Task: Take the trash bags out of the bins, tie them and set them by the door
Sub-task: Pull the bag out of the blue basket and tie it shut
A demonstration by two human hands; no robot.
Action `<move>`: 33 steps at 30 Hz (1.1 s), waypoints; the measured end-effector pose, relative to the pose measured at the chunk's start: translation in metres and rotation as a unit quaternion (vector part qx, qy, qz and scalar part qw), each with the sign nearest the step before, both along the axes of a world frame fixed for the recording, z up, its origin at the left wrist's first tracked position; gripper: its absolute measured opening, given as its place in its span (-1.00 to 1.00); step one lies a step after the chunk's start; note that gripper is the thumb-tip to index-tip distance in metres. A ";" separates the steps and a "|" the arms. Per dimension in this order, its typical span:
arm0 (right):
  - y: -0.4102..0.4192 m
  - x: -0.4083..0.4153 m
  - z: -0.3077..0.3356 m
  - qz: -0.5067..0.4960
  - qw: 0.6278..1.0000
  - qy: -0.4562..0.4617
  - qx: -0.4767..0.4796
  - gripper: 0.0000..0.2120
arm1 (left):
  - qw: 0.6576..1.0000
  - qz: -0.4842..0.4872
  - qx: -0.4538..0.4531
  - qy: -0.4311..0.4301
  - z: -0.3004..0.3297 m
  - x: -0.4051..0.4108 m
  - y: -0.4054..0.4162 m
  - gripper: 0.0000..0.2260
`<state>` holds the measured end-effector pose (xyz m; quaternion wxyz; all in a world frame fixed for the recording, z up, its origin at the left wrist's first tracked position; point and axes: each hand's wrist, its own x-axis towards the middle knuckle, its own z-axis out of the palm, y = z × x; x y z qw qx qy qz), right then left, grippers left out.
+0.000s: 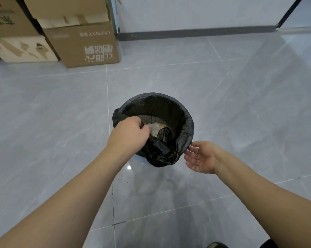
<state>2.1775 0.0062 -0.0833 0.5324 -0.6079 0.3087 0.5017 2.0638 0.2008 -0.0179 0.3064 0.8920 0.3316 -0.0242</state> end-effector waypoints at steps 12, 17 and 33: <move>0.007 -0.015 -0.010 0.108 0.994 -0.026 -0.003 -0.85 | 0.869 0.196 -0.448 -0.080 0.014 -0.002 0.001 -0.52; -0.004 -0.011 -0.014 0.056 0.998 -0.025 0.025 -0.80 | 0.874 0.193 -0.441 -0.068 0.015 0.000 -0.007 -0.44; -0.001 -0.013 -0.029 0.105 0.994 -0.043 0.012 -0.92 | 0.983 -0.052 -0.173 -0.020 0.007 -0.010 -0.008 -0.19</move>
